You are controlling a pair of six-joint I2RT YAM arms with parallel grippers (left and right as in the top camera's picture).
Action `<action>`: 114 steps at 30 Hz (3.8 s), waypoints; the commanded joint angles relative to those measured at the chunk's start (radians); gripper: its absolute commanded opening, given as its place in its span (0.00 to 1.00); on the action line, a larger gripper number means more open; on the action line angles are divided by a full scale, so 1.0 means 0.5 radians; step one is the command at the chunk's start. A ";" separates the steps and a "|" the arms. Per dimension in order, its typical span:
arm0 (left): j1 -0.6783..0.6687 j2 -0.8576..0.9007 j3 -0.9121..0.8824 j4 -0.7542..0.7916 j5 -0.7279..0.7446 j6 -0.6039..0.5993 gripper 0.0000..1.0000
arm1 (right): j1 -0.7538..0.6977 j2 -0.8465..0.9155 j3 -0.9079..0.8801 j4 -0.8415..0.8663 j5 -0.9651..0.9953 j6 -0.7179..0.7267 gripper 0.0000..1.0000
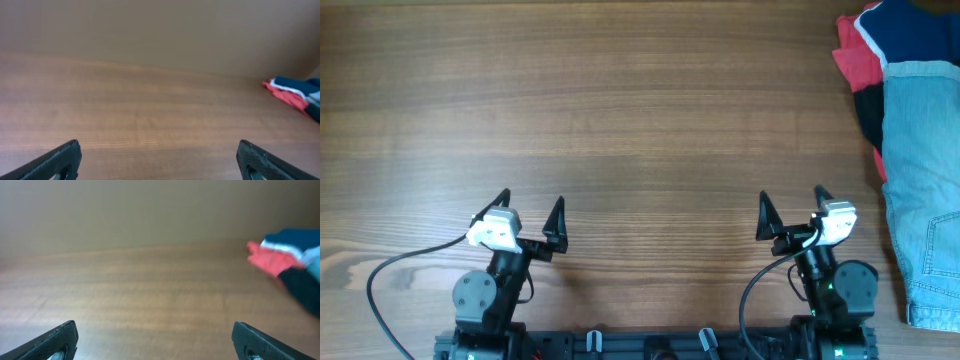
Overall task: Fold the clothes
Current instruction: 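Reach the right gripper to the clothes pile and grasp the denim shorts, then pull the denim shorts with the right gripper onto the table center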
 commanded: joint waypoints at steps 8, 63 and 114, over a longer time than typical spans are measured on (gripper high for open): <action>-0.008 0.320 0.693 -0.666 0.101 -0.192 1.00 | 0.002 0.684 0.860 -0.626 -0.056 0.088 1.00; -0.007 1.254 1.514 -1.337 0.153 -0.305 1.00 | -0.803 3.584 1.959 -0.631 1.411 0.121 0.04; -0.007 1.254 1.514 -1.332 0.153 -0.304 1.00 | -0.883 3.722 2.250 -0.945 1.050 0.159 0.04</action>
